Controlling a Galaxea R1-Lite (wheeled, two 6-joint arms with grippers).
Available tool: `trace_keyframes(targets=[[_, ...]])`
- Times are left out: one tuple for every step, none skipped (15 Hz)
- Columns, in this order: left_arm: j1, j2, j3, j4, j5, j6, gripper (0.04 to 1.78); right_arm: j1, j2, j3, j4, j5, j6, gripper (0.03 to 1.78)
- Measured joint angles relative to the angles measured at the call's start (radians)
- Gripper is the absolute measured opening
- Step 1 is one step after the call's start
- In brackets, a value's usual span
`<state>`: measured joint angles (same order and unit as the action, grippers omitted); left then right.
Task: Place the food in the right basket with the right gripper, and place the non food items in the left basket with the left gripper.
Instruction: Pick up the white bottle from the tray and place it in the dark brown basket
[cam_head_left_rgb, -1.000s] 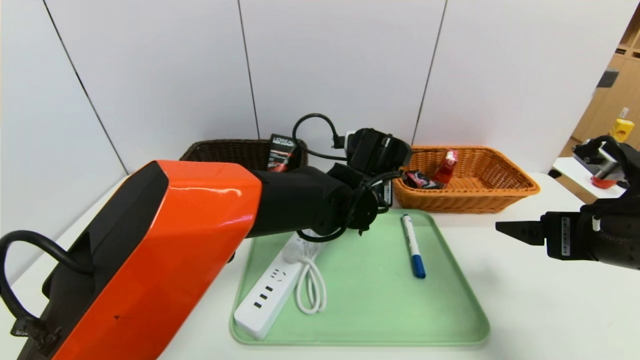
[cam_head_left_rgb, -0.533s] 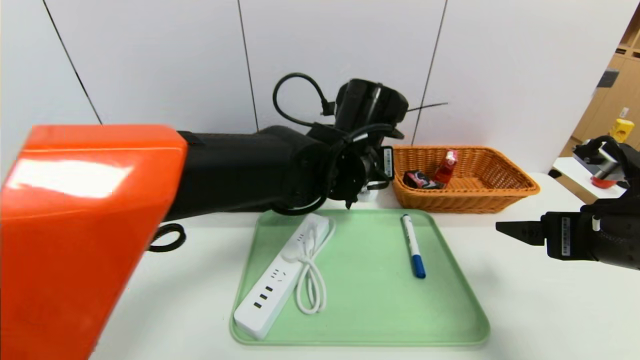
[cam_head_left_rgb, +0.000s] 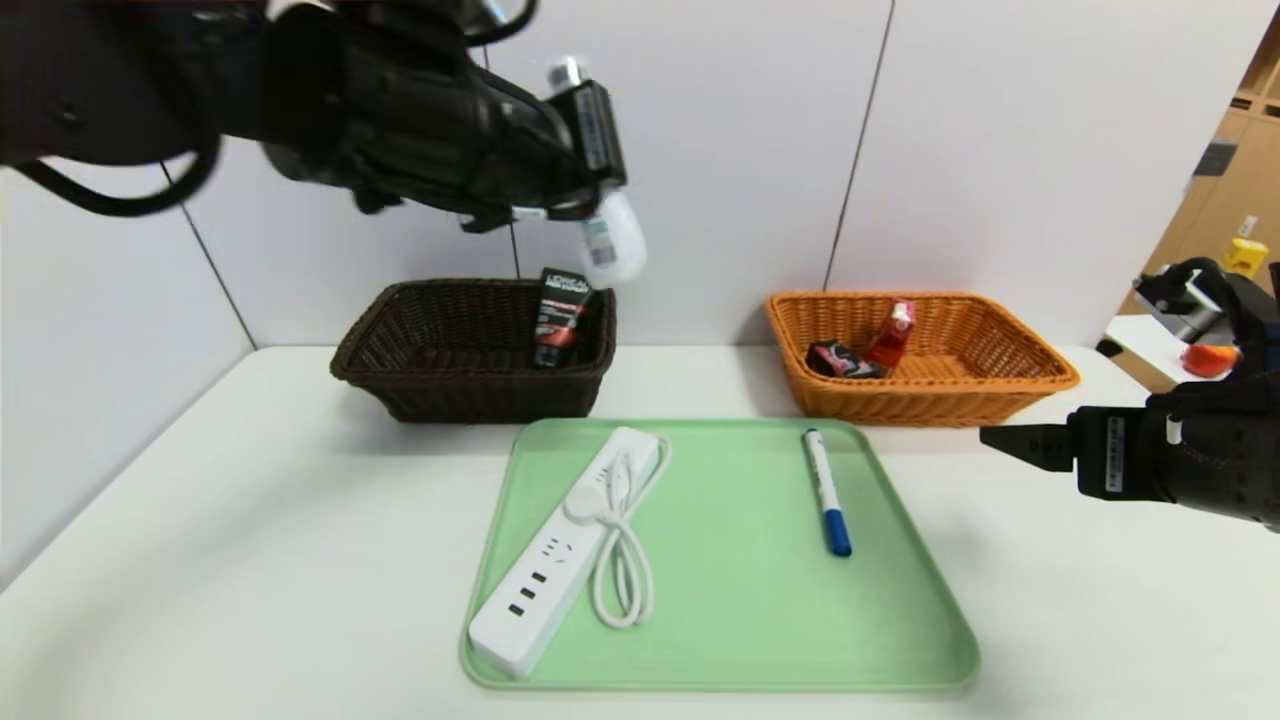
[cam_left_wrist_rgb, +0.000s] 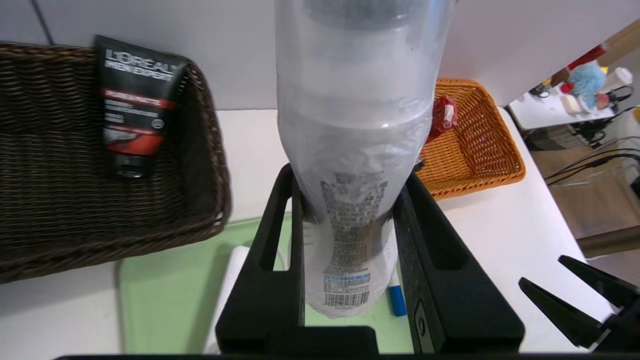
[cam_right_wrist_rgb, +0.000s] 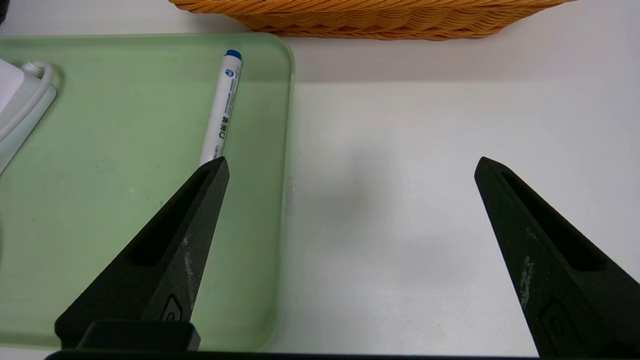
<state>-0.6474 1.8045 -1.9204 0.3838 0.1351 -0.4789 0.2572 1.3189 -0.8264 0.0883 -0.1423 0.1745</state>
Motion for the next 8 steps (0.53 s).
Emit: trace_keyframes(targets=[[0.069,-0.039,0.019,0.011,-0.091,-0.002,0.54,0.0,0.004,0.0,0.0,0.004,0.0,1.7],[0.139,-0.069,0.039,0.016,-0.183,-0.002,0.54,0.001,0.007,0.0,0.0,0.006,0.0,1.7],[0.212,-0.094,0.059,0.017,-0.273,-0.001,0.54,0.001,0.008,0.0,0.0,0.011,0.0,1.7],[0.291,-0.114,0.079,0.017,-0.364,0.002,0.54,0.001,0.009,0.0,0.0,0.012,0.0,1.7],[0.359,-0.127,0.095,0.014,-0.444,0.007,0.54,0.001,0.01,0.001,0.0,0.013,-0.001,1.7],[0.419,-0.134,0.112,0.005,-0.513,0.02,0.54,0.002,0.011,0.002,0.0,0.014,0.0,1.7],[0.468,-0.133,0.135,-0.017,-0.564,0.046,0.54,0.002,0.011,0.004,0.0,0.017,-0.001,1.7],[0.5,-0.127,0.156,-0.043,-0.584,0.073,0.54,0.001,0.011,0.005,0.0,0.024,-0.001,1.7]])
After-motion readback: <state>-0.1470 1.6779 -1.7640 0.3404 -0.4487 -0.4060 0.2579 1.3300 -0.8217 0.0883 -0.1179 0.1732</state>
